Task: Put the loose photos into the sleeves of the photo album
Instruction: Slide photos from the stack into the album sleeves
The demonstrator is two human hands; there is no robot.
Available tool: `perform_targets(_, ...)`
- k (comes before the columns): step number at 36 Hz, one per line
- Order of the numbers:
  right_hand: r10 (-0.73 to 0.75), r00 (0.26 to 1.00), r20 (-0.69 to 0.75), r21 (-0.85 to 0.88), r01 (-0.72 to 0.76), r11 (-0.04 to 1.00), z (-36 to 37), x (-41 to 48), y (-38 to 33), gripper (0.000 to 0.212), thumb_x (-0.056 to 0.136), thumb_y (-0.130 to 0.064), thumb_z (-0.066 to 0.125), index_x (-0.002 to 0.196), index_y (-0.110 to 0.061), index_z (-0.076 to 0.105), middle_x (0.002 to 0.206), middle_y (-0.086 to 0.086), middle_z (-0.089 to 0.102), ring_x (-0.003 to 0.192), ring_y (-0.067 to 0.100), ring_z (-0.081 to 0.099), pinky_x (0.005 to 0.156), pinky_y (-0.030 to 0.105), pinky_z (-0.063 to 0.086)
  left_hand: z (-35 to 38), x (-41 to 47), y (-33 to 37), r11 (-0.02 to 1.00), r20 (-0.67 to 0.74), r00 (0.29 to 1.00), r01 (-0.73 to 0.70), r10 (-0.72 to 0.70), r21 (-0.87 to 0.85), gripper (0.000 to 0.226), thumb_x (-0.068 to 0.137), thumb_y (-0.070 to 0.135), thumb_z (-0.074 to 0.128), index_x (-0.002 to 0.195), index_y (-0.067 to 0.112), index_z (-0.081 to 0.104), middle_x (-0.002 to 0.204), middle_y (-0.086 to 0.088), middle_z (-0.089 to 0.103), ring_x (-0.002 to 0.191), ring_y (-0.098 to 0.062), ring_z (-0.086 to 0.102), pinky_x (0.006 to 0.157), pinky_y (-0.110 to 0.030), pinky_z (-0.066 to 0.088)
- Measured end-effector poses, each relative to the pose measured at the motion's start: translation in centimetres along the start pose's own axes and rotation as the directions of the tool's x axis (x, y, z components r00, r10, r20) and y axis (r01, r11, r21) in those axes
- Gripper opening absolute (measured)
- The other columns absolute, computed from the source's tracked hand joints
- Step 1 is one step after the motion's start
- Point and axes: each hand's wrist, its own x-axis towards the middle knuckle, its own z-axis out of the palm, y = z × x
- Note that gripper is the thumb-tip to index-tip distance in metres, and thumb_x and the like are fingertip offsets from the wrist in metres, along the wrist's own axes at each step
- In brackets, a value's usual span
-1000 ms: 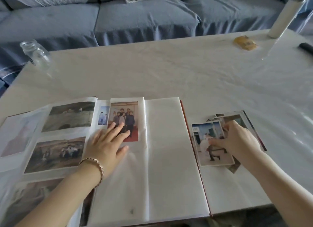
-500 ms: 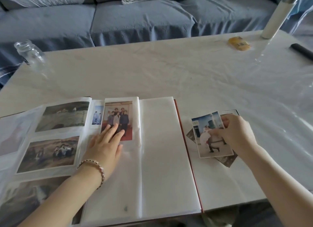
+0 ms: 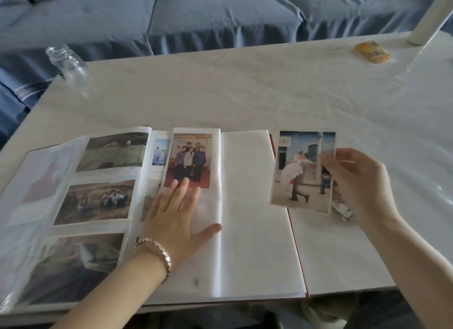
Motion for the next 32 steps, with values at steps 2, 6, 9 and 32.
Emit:
perform_targets(2, 0.053, 0.997, 0.054, 0.063, -0.056, 0.996, 1.1, -1.2, 0.0, 0.006, 0.089, -0.022, 0.061, 0.082, -0.021, 0.062, 0.067, -0.009, 0.067, 0.043, -0.003, 0.057, 0.039, 0.013, 0.043, 0.8, -0.3, -0.9, 0.999, 0.012, 1.000, -0.007, 0.006, 0.032, 0.120, 0.034, 0.084, -0.035, 0.142, 0.032, -0.026, 0.144, 0.005, -0.038, 0.133, -0.015, -0.033, 0.104, -0.034, -0.021)
perform_targets(6, 0.006, 0.988, 0.156, 0.015, -0.008, 1.000, 2.9, -3.6, -0.1, 0.009, 0.090, -0.022, 0.057, 0.087, -0.014, 0.059, 0.063, -0.006, 0.068, 0.042, 0.004, 0.058, 0.039, 0.020, 0.046, 1.7, -0.5, -1.6, 1.000, -0.031, 0.999, -0.027, 0.027, 0.016, 0.106, 0.046, 0.086, -0.024, 0.138, 0.033, -0.030, 0.139, 0.006, -0.042, 0.128, -0.013, -0.039, 0.105, -0.035, -0.023)
perform_targets(9, -0.064, 0.976, 0.207, -0.070, 0.080, 0.994, 4.1, -5.1, -0.2, 0.010, 0.091, -0.026, 0.053, 0.085, -0.018, 0.055, 0.065, -0.012, 0.066, 0.043, 0.005, 0.060, 0.040, 0.012, 0.042, 1.8, -0.6, -1.4, 1.000, -0.088, 0.996, -0.021, 0.019, -0.022, 0.097, 0.059, 0.075, -0.012, 0.146, 0.032, -0.012, 0.146, 0.008, -0.033, 0.130, -0.010, -0.033, 0.108, -0.034, -0.020)
perform_targets(32, -0.162, 0.973, 0.162, -0.120, 0.182, 0.976, 5.6, -6.8, 0.3, 0.009, 0.091, -0.024, 0.055, 0.083, -0.026, 0.051, 0.060, -0.013, 0.065, 0.040, 0.005, 0.058, 0.044, 0.008, 0.041, 1.5, -1.1, -0.4, 0.985, -0.194, 0.971, -0.156, 0.138, -0.080, 0.036, 0.099, 0.031, 0.027, 0.098, 0.013, 0.058, 0.156, -0.005, 0.010, 0.145, -0.024, -0.005, 0.111, -0.034, -0.014)
